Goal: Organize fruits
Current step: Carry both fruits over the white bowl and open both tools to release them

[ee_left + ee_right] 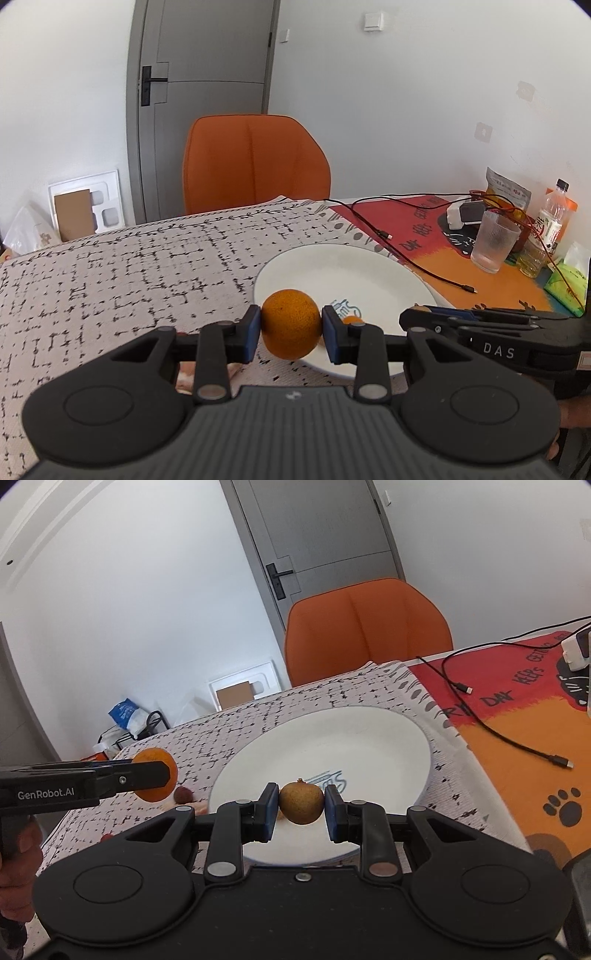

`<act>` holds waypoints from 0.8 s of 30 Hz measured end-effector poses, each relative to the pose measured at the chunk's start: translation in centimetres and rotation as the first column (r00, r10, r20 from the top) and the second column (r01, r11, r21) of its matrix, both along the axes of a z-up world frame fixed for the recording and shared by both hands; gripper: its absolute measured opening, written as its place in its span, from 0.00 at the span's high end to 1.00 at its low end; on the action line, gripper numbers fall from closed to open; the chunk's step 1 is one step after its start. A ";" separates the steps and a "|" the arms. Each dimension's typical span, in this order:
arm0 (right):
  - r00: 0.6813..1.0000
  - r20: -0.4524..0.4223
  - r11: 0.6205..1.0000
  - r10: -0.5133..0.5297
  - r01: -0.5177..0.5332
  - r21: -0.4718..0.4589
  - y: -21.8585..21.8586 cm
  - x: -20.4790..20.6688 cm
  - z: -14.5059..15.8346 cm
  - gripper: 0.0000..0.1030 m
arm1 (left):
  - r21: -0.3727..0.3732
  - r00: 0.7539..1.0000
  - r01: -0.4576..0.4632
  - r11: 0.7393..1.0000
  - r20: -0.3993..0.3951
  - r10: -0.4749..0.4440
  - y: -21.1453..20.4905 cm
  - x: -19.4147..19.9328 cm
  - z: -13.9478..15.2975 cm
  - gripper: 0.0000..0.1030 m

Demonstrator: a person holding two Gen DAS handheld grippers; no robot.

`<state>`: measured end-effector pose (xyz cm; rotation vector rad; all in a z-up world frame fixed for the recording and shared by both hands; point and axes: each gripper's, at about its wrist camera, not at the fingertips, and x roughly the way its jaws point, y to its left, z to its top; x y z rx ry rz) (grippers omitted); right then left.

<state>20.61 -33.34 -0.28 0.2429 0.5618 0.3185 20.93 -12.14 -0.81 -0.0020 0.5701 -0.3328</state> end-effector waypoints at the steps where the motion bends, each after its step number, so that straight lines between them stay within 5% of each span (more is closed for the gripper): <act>1: 1.000 0.004 1.000 -0.003 0.003 0.003 -0.1 0.1 0.0 0.70 | 0.003 1.000 0.005 1.000 -0.001 -0.005 -0.2 0.2 0.0 0.67; 24: 0.998 0.004 0.998 -0.063 0.063 0.011 -2.6 -1.6 -0.1 0.61 | 0.037 0.994 0.104 0.994 -0.025 -0.104 -5.1 2.7 -1.1 0.64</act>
